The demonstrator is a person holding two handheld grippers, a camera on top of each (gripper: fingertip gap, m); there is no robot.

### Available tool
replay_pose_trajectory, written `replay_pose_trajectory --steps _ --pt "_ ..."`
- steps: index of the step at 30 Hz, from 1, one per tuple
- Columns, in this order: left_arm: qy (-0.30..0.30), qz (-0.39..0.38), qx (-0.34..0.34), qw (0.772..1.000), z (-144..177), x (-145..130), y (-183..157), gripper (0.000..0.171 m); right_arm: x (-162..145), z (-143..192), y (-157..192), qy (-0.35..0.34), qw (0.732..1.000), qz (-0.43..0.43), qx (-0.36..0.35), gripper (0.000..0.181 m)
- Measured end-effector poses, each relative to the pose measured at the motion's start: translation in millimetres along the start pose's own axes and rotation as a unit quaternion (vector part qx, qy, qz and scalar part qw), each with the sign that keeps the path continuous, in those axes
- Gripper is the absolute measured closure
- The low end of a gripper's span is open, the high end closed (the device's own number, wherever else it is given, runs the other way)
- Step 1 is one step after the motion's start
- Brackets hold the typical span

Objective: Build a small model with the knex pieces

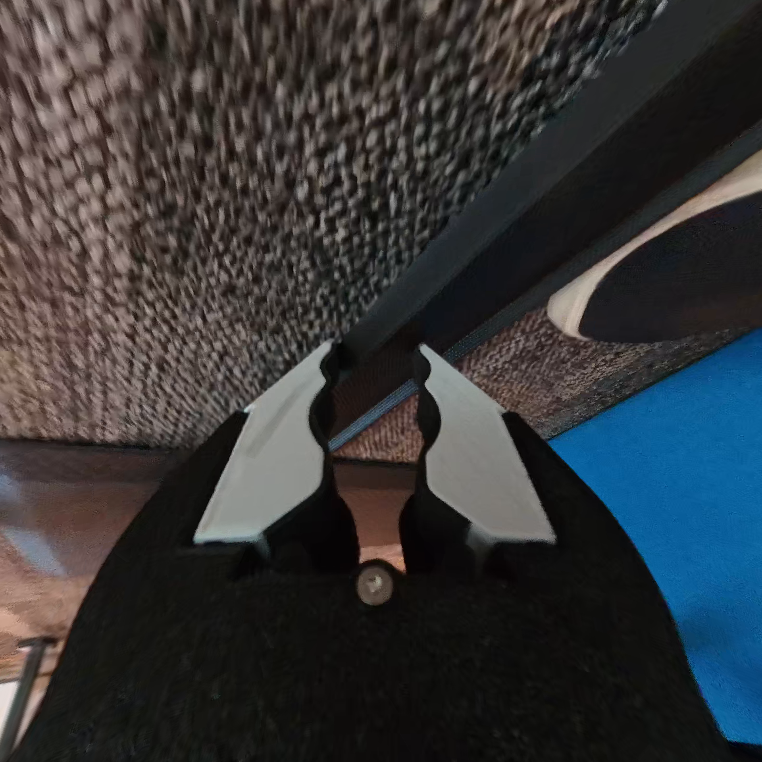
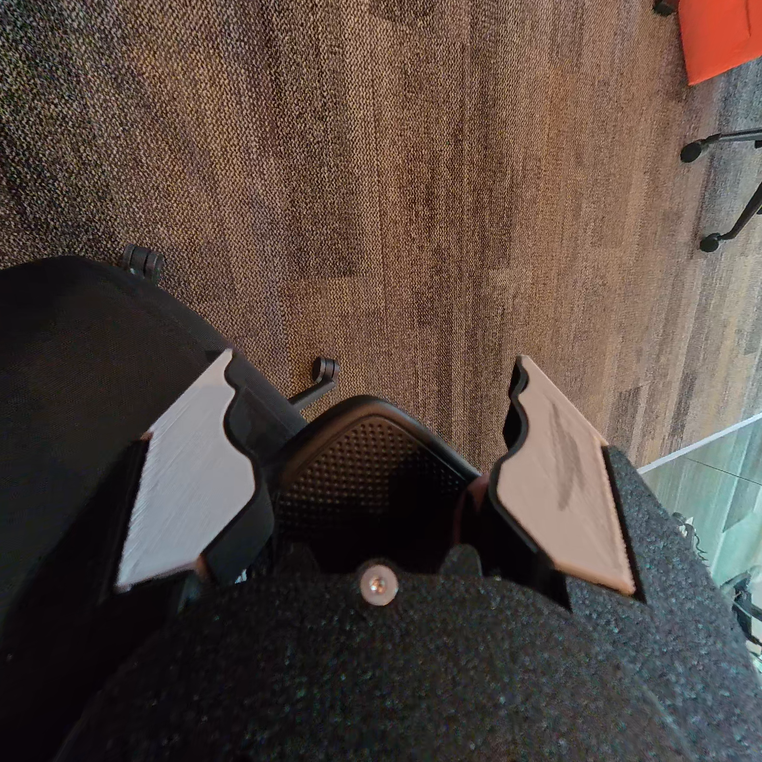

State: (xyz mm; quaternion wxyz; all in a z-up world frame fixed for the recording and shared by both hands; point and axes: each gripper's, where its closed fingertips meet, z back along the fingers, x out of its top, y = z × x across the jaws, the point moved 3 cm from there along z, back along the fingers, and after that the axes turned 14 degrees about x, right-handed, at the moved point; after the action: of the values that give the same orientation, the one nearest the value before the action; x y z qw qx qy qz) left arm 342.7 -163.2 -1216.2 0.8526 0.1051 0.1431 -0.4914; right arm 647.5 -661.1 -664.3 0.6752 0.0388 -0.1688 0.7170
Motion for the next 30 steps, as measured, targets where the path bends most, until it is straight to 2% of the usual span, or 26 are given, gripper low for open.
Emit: replay_pose_trajectory --steps 5,10,11,12,14,16,19,20,23,25,26,30 --pt "0.016 0.01 -0.015 1.0 6 -58 -25 0.153 -1 1 0 0.0 1.0 0.002 0.001 0.055" --pt "0.02 0.026 -0.079 0.996 5 -95 -68 0.153 0 0 1 -0.001 1.0 0.004 -0.002 0.056" --pt "0.024 0.032 -0.09 0.995 3 -98 -76 0.148 1 0 2 0.001 1.0 0.005 -0.001 0.056" --pt "0.011 0.048 -0.096 0.994 4 -94 -78 0.152 1 0 3 0.002 1.0 0.006 0.0 0.055" --pt "-0.008 0.104 -0.128 0.986 4 -88 -83 0.138 2 0 4 0.005 1.0 0.008 0.002 0.055" --pt "-0.029 0.14 -0.155 0.977 6 -88 -84 0.138 3 -1 5 0.008 1.0 0.01 0.003 0.055" --pt "-0.059 0.149 -0.192 0.968 9 -89 -86 0.136 4 -2 7 0.012 1.0 0.011 0.004 0.055" --pt "-0.064 0.148 -0.196 0.967 6 -88 -86 0.13 4 -2 7 0.012 1.0 0.01 0.003 0.055" --pt "-0.025 0.162 -0.205 0.965 -11 -75 -92 0.117 5 -2 8 0.016 1.0 0.011 0.002 0.054" --pt "0.025 0.151 -0.163 0.975 -27 -71 -87 0.127 5 -3 8 0.018 1.0 0.011 0.004 0.054" --pt "0.043 0.16 -0.15 0.975 -33 -71 -81 0.142 6 -3 9 0.02 1.0 0.012 0.005 0.055" --pt "0.038 0.166 -0.153 0.973 -29 -70 -83 0.147 7 -3 11 0.027 1.0 0.014 0.007 0.055"
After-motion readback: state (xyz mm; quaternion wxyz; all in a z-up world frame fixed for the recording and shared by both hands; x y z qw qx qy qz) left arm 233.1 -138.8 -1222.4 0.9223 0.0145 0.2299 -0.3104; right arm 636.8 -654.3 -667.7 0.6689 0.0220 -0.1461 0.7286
